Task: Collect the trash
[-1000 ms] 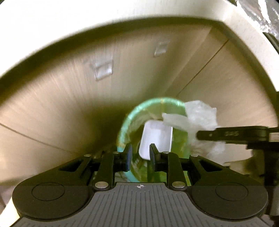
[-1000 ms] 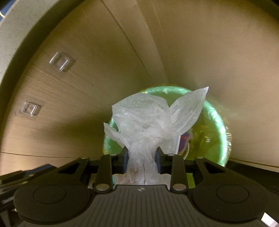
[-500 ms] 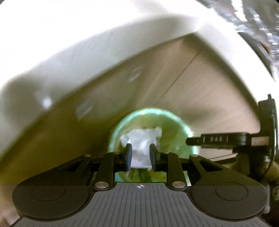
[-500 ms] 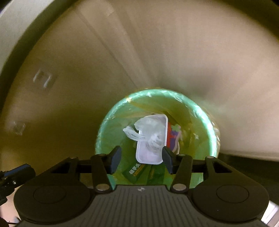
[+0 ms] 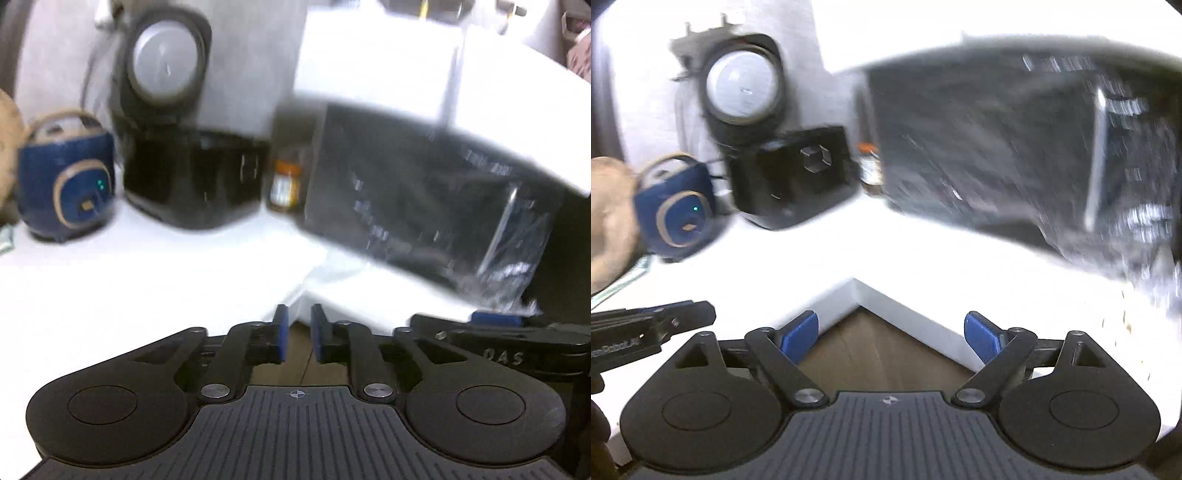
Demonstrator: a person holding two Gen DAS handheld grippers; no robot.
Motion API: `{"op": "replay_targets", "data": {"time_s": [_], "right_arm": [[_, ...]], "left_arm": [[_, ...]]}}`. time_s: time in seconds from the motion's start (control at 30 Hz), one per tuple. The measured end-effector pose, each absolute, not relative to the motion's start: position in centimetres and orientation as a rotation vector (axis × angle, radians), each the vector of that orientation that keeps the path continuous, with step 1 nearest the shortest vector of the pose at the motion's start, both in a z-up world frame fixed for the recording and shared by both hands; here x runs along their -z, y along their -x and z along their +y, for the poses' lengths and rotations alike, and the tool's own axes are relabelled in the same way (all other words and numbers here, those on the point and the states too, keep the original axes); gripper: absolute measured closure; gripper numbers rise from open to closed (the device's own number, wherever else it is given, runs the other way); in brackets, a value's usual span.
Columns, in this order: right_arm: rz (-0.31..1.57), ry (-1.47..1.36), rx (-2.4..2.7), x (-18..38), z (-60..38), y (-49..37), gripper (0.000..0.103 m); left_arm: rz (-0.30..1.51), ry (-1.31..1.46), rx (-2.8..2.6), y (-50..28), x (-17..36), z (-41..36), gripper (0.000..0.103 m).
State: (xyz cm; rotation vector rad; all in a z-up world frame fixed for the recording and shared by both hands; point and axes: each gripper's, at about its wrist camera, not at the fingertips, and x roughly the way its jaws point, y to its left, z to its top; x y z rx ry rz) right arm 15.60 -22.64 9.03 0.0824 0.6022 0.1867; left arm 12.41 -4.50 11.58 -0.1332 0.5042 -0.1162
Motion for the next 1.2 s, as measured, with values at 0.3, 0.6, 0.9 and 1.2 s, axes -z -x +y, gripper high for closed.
{"op": "replay_targets", "data": {"time_s": [0.3, 0.6, 0.9, 1.2], "right_arm": [[0.536, -0.062, -0.338, -11.2, -23.4, -11.0, 0.016], [0.525, -0.049, -0.382, -10.5, -23.4, -8.7, 0.016], [0.52, -0.046, -0.389, -10.6, -23.1, -8.5, 0.016], [0.534, -0.041, -0.397, -10.3, -22.8, -8.7, 0.016]], "left_arm": [[0.51, 0.094, -0.067, -6.5, -12.6, -8.0, 0.086], [0.527, 0.052, -0.079, -4.7, -12.5, -9.3, 0.086], [0.521, 0.051, -0.089, -4.2, -12.7, -9.0, 0.086], [0.532, 0.058, -0.087, -4.2, -12.5, -8.8, 0.086]]}}
